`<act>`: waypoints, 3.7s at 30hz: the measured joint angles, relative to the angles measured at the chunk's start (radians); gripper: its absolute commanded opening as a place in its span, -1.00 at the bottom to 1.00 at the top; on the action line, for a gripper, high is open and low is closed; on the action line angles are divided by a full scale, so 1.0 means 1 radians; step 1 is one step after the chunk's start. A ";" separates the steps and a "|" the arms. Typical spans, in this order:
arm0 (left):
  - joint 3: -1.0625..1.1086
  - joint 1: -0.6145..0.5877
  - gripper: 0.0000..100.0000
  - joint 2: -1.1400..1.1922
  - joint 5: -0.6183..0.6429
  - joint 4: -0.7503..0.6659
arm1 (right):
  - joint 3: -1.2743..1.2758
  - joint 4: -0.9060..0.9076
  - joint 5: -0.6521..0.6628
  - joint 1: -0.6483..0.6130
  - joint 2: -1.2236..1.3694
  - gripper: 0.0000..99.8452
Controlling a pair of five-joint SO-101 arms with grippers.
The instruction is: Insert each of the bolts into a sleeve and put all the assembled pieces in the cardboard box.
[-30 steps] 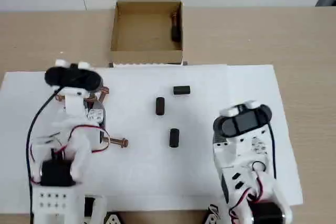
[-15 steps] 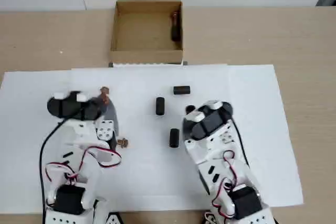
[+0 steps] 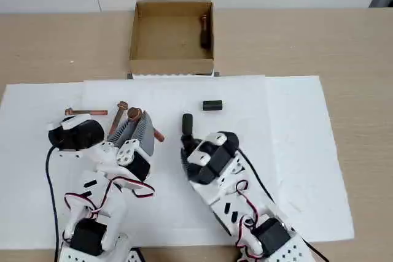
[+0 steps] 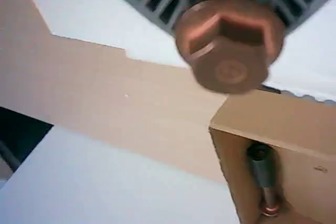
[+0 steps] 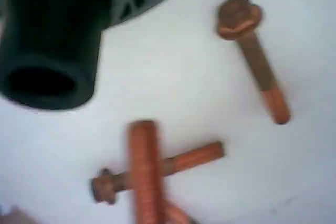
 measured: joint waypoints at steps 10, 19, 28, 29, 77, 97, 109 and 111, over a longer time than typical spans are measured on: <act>0.000 0.072 -0.99 0.000 0.066 -0.012 | 0.003 0.002 0.028 -0.046 0.000 -0.99; 0.000 0.077 -0.99 0.000 0.028 -0.052 | 0.003 0.048 0.080 -0.006 0.000 -0.99; -0.031 0.120 -0.99 -0.003 0.028 -0.052 | 0.003 0.048 0.163 0.015 0.002 -0.99; -0.032 0.132 -0.99 -0.006 0.028 -0.052 | 0.003 0.048 0.175 0.015 0.002 -0.99; 0.097 0.229 -0.57 -0.011 -0.201 -0.015 | 0.003 0.009 0.198 0.014 0.005 -0.99; -0.127 -0.057 -0.99 -0.011 -0.407 0.137 | -0.002 0.038 0.046 0.172 0.003 -0.99; 0.135 -0.261 -0.99 -0.011 -0.552 0.150 | -0.270 0.377 -0.138 0.235 0.077 -0.99; 0.153 -0.264 -0.99 -0.011 -0.554 0.150 | -0.345 0.379 -0.158 0.239 0.147 -0.99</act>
